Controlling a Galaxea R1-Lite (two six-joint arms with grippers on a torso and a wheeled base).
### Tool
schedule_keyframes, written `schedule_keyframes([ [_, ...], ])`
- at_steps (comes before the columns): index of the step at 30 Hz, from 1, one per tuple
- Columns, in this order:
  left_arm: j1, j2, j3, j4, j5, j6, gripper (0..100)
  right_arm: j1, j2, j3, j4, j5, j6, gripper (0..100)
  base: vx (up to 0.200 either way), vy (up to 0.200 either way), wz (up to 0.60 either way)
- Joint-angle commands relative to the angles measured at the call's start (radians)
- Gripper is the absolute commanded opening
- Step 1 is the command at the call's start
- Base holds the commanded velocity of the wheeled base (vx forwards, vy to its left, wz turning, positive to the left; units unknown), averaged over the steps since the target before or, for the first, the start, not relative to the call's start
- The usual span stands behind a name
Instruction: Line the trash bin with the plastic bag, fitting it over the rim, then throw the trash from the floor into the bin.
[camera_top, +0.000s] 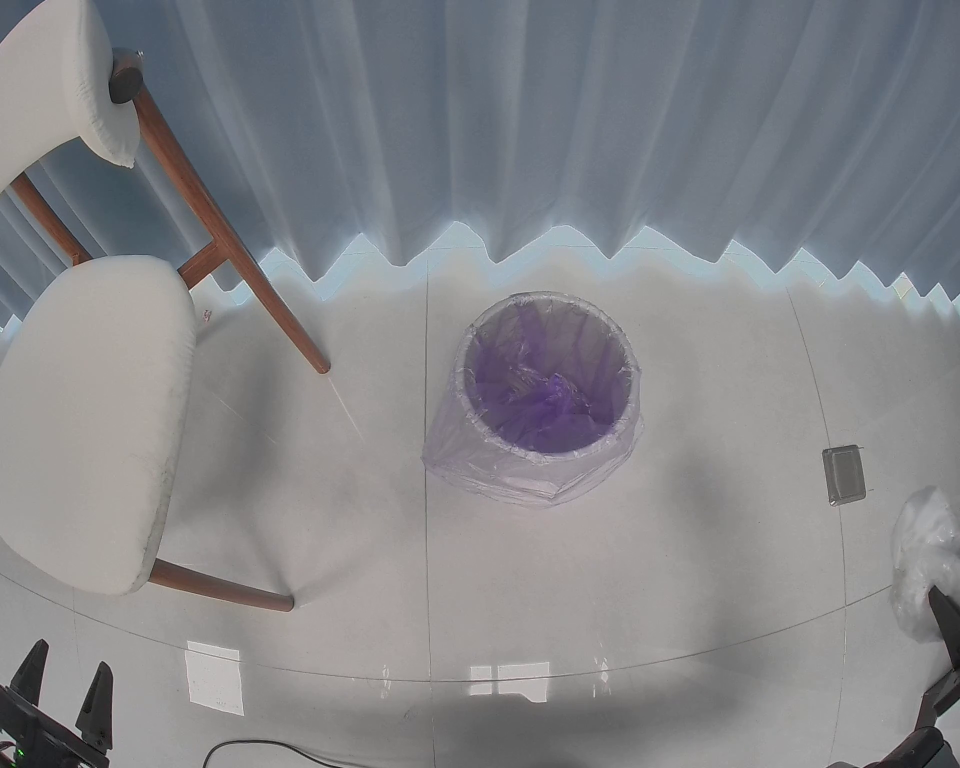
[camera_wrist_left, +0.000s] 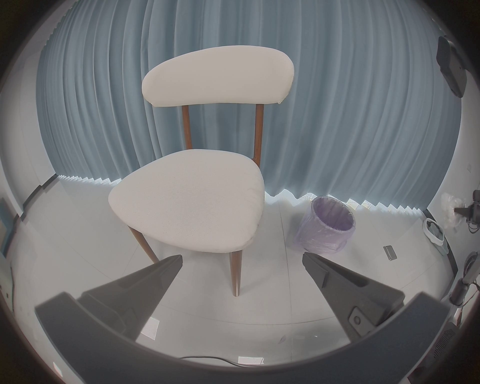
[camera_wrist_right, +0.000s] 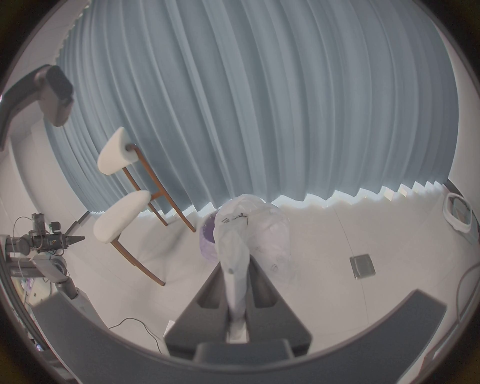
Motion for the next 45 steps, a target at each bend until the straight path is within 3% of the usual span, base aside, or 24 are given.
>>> schedule_keyframes([
  [1,0.0,0.003,0.018,0.0,0.001,-0.001,100,0.026,0.471,-0.137,-0.056,0.104,-0.041,0,0.0,0.0,0.0],
  [10,0.0,0.003,0.018,0.002,-0.001,-0.001,100,0.151,1.075,-0.358,-0.528,0.088,-0.107,0,0.0,0.0,0.0],
  [17,0.0,0.003,0.018,0.002,-0.001,-0.001,100,0.263,1.41,-0.518,-0.767,-0.026,-0.099,0,0.0,0.0,0.0],
  [19,0.0,0.003,0.018,0.002,-0.001,-0.001,100,0.291,1.554,-0.647,-0.853,-0.06,-0.101,0,0.0,0.0,0.0],
  [27,0.0,0.003,0.018,0.002,0.001,-0.003,100,0.334,1.834,-1.066,-0.813,-0.087,-0.102,0,0.0,0.0,0.0],
  [35,0.0,0.003,0.018,0.002,0.001,-0.003,100,0.427,1.977,-1.266,-0.726,-0.087,-0.113,0,0.0,0.0,0.0],
  [39,0.0,0.004,0.018,0.002,0.001,-0.003,100,0.429,2.046,-1.319,-0.723,-0.092,-0.122,0,0.0,0.0,0.0],
  [45,0.0,0.003,0.018,0.0,0.001,-0.003,100,0.391,2.213,-1.559,-0.72,-0.155,-0.165,0,0.0,0.0,0.0],
])
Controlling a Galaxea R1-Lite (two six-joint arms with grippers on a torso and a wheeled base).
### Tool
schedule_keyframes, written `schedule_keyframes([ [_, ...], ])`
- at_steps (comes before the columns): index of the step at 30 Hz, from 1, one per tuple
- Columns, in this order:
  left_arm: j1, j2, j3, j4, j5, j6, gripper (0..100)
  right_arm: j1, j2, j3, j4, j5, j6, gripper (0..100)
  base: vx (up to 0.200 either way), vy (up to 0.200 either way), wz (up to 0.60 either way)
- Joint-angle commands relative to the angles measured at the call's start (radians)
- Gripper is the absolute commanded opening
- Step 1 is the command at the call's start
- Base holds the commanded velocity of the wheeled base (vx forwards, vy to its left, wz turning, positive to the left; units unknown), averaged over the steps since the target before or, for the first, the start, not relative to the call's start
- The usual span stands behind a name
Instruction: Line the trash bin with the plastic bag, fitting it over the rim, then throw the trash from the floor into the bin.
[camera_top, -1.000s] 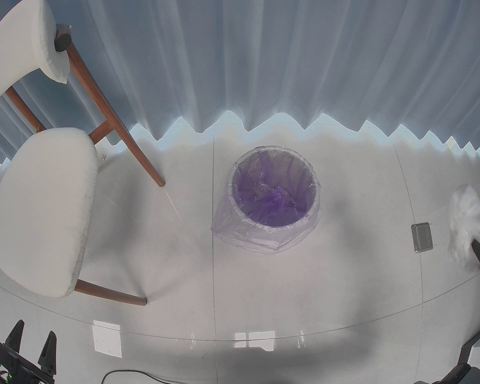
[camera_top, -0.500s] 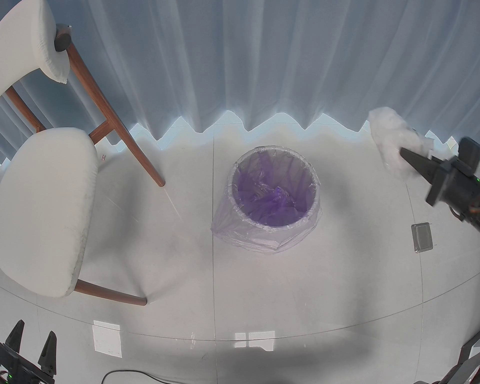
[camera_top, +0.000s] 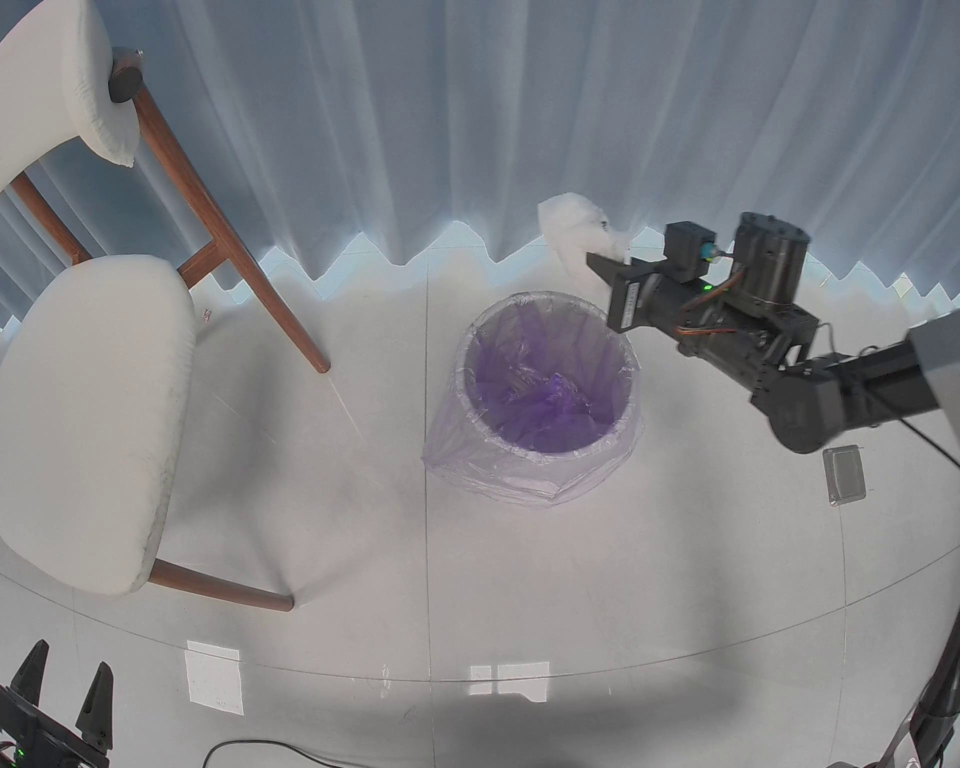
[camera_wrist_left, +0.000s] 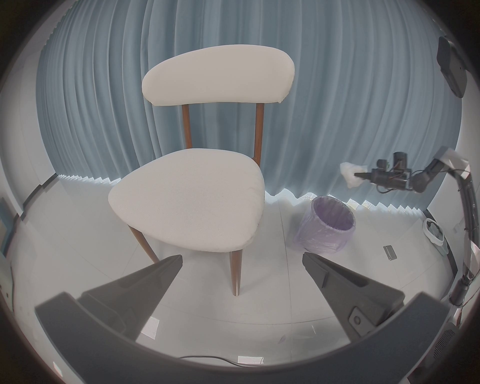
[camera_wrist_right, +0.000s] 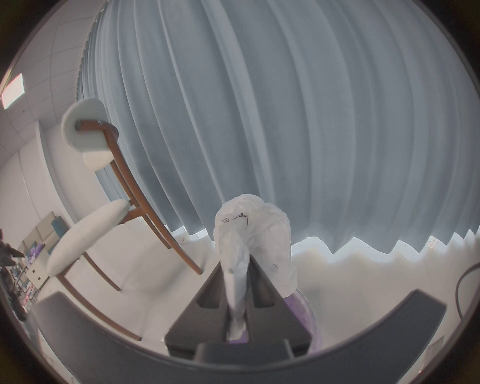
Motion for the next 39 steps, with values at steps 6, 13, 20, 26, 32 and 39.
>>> schedule_keyframes([
  [6,0.0,0.002,0.018,0.0,0.001,-0.001,100,0.054,0.486,-0.386,-0.055,-0.071,-0.048,0,0.0,0.0,0.0],
  [13,0.0,0.002,0.018,0.0,0.001,-0.004,100,0.017,0.454,-0.283,-0.12,-0.076,-0.062,0,0.0,0.0,0.0],
  [20,0.0,0.002,0.018,-0.001,0.001,-0.004,100,0.009,0.375,-0.076,-0.204,-0.071,-0.063,0,0.0,0.0,0.0],
  [26,0.0,0.002,0.018,-0.001,0.001,-0.004,100,0.005,0.377,-0.073,-0.236,-0.071,-0.063,0,0.0,0.0,0.0],
  [32,0.0,0.002,0.018,-0.001,0.001,-0.004,100,0.005,0.371,-0.067,-0.239,-0.073,-0.068,100,0.0,0.0,0.0],
  [39,0.0,0.002,0.018,-0.001,0.002,-0.005,100,0.0,0.208,0.097,-0.296,-0.073,-0.059,100,0.0,0.0,0.0],
])
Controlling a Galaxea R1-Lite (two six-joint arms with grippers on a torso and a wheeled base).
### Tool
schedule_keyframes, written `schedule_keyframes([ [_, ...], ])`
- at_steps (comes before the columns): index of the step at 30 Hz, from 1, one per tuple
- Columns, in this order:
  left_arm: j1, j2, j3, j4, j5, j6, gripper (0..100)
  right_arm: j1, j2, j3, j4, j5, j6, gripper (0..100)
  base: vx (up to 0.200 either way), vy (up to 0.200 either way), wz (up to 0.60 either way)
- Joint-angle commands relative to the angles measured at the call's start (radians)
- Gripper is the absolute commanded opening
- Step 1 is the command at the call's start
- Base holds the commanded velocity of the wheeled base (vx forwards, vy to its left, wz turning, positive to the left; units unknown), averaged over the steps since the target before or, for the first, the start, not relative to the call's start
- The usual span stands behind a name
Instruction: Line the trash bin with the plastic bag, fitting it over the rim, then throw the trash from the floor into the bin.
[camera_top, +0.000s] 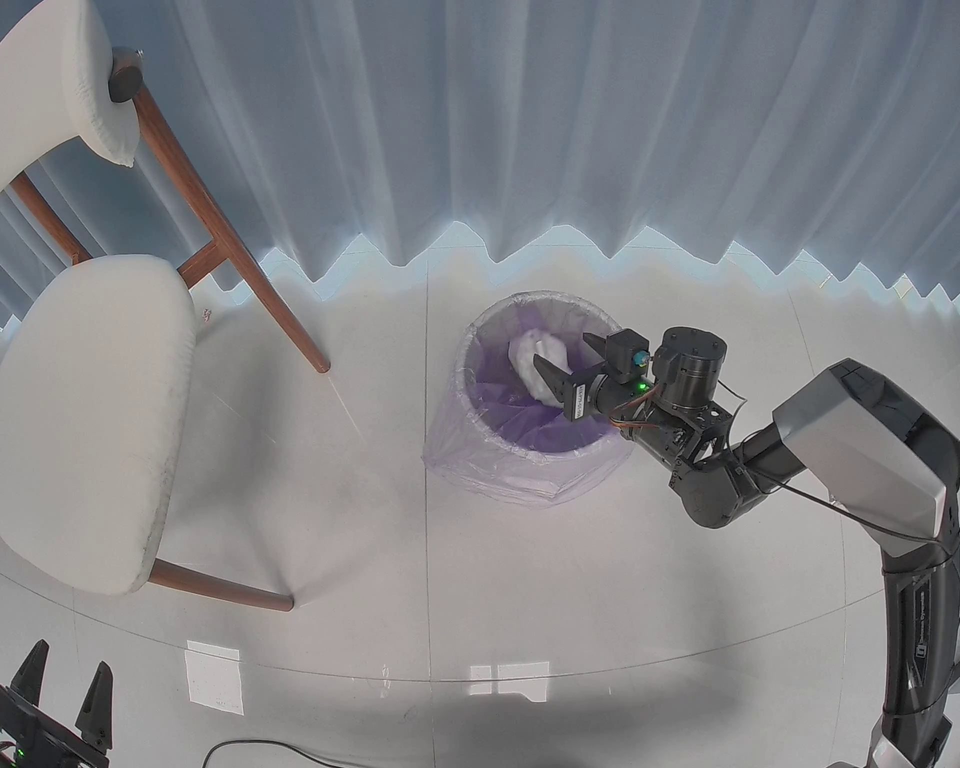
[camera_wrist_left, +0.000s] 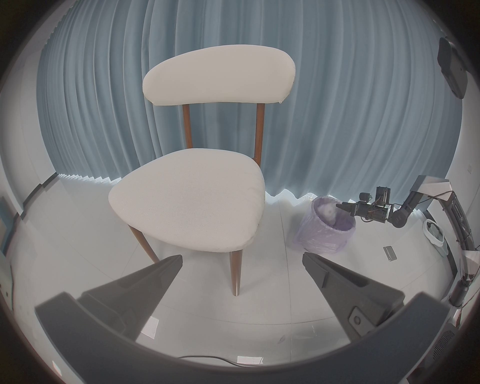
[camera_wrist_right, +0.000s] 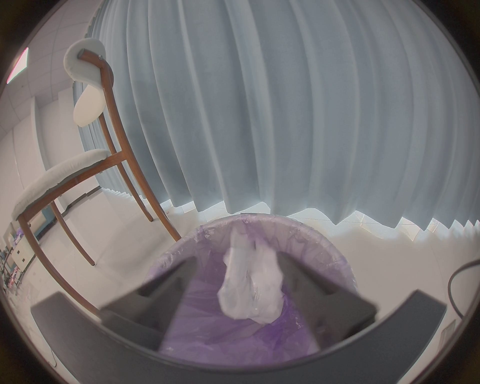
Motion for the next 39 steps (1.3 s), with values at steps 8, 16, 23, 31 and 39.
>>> schedule_keyframes([
  [8,0.0,0.002,0.018,-0.001,0.001,0.0,100,-0.086,-0.602,0.458,-0.035,0.002,0.08,100,0.0,0.0,0.0],
  [16,0.0,0.002,0.018,-0.001,0.0,0.0,100,-0.334,-0.928,0.808,-0.049,0.003,0.1,100,0.0,0.0,0.0],
  [23,0.0,0.002,0.018,0.001,0.0,0.0,100,-0.38,-1.234,1.079,-0.038,0.006,0.169,100,0.0,0.0,0.0],
  [31,0.0,0.002,0.018,0.001,0.0,0.0,100,-0.378,-1.445,1.254,-0.033,0.008,0.166,100,0.0,0.0,0.0],
  [39,0.0,0.002,0.018,0.001,0.0,0.0,100,-0.382,-1.789,1.375,0.35,0.0,0.146,100,0.0,0.0,0.0],
])
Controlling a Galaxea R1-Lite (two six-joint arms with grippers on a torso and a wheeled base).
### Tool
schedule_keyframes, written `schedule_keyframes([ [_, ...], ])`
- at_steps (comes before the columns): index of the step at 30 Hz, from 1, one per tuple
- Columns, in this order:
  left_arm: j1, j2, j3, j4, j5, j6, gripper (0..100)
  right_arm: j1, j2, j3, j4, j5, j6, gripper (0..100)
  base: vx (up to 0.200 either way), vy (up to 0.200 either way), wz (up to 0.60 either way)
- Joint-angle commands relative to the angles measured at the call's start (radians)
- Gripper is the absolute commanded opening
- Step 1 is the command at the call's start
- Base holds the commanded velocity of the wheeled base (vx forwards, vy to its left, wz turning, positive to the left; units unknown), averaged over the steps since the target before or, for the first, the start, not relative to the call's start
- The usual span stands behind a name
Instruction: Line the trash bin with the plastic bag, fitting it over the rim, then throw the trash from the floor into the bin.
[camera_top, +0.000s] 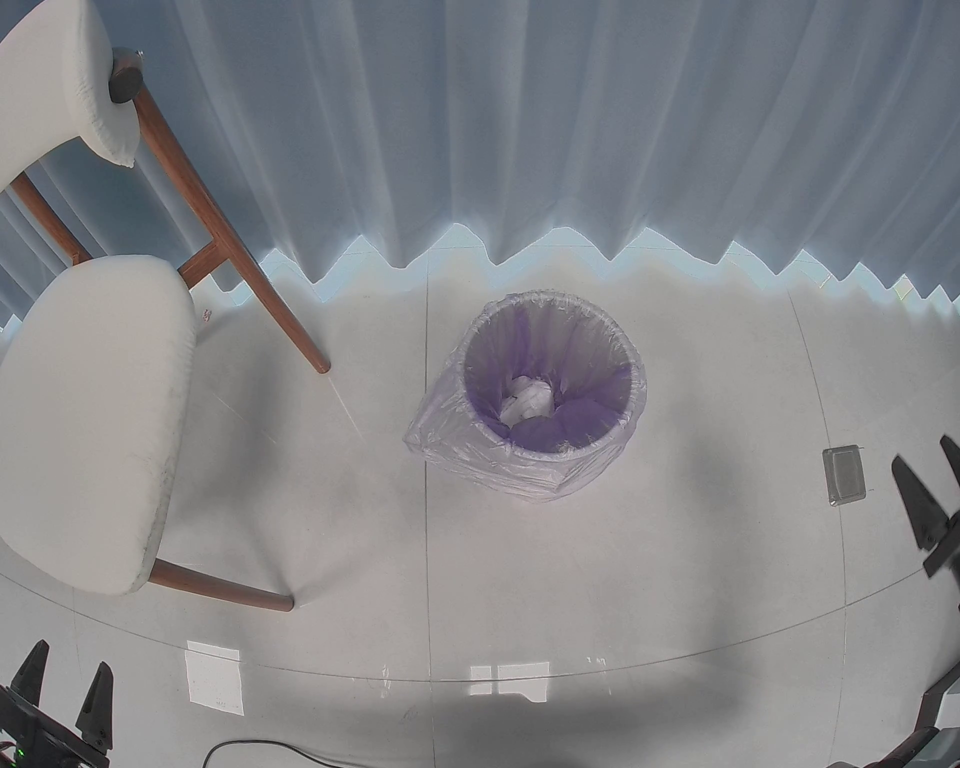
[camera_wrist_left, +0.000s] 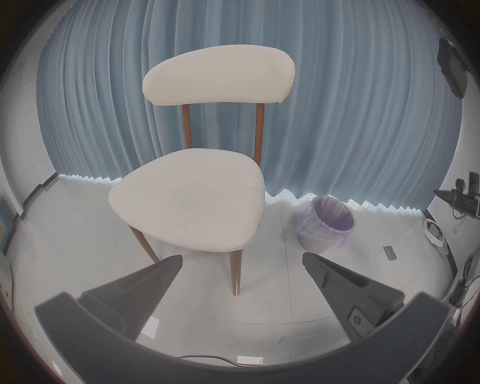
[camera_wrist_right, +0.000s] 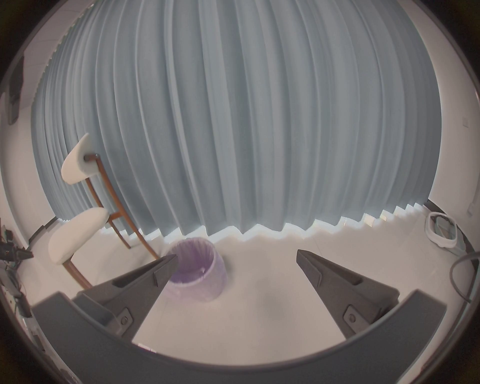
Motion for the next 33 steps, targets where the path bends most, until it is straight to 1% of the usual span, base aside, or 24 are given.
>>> schedule_keyframes([
  [1,0.0,0.002,0.018,0.0,0.0,-0.001,100,-0.007,-0.349,0.073,0.321,-0.003,-0.01,100,0.0,0.0,0.0],
  [2,0.0,0.002,0.018,0.0,0.0,-0.001,100,-0.009,-0.441,0.073,0.445,-0.005,-0.018,100,0.0,0.0,0.0],
  [4,0.0,0.002,0.018,0.0,0.0,-0.001,100,-0.009,-0.59,0.073,0.635,-0.006,-0.039,100,0.0,0.0,0.0],
  [6,0.0,0.002,0.018,0.0,0.0,-0.001,100,-0.012,-0.809,0.073,0.902,-0.006,-0.059,100,0.0,0.0,0.0],
  [7,0.0,0.002,0.018,0.0,0.0,-0.001,100,-0.02,-0.847,0.057,1.013,-0.026,-0.075,100,0.0,0.0,0.0],
  [8,0.0,0.002,0.018,0.0,0.0,-0.001,100,-0.041,-0.824,0.041,1.045,-0.055,-0.067,100,0.0,0.0,0.0],
  [10,0.0,0.002,0.018,0.0,0.0,-0.001,100,-0.053,-0.824,0.055,0.999,-0.081,-0.061,100,0.0,0.0,0.0],
  [11,0.0,0.002,0.018,0.0,0.0,-0.002,100,-0.049,-0.823,0.066,0.976,-0.083,-0.061,100,0.0,0.0,0.0],
  [13,0.0,0.002,0.018,0.0,0.0,-0.001,100,-0.052,-0.832,0.07,0.964,-0.087,-0.056,100,0.0,0.0,0.0],
  [15,0.0,0.002,0.018,0.0,0.0,-0.001,100,-0.072,-0.872,0.072,0.959,-0.094,-0.047,100,0.0,0.0,0.0],
  [16,0.0,0.002,0.018,0.0,0.0,-0.001,100,-0.084,-0.893,0.073,0.951,-0.104,-0.033,100,0.0,0.0,0.0],
  [18,0.0,0.002,0.018,0.0,0.0,-0.001,100,-0.084,-0.893,0.073,0.947,-0.147,-0.007,100,0.0,0.0,0.0],
  [19,0.0,0.002,0.018,0.0,0.002,-0.001,100,-0.084,-0.892,0.073,0.947,-0.155,0.001,100,0.0,0.0,0.0],
  [28,0.001,0.0,0.018,-0.003,-0.003,0.009,100,-0.084,-0.892,0.073,0.947,-0.153,0.004,100,0.0,0.0,0.0],
  [30,0.0,0.002,0.018,0.0,-0.014,0.019,100,-0.084,-0.892,0.073,0.948,-0.15,-0.018,100,0.0,0.0,0.0],
  [31,0.0,0.002,0.018,0.0,-0.018,0.026,100,-0.084,-0.892,0.073,0.948,-0.14,-0.041,100,0.0,0.0,0.0],
  [33,0.0,0.002,0.018,0.0,-0.02,0.026,100,-0.082,-0.892,0.073,0.948,-0.086,-0.067,100,0.0,0.0,0.0],
])
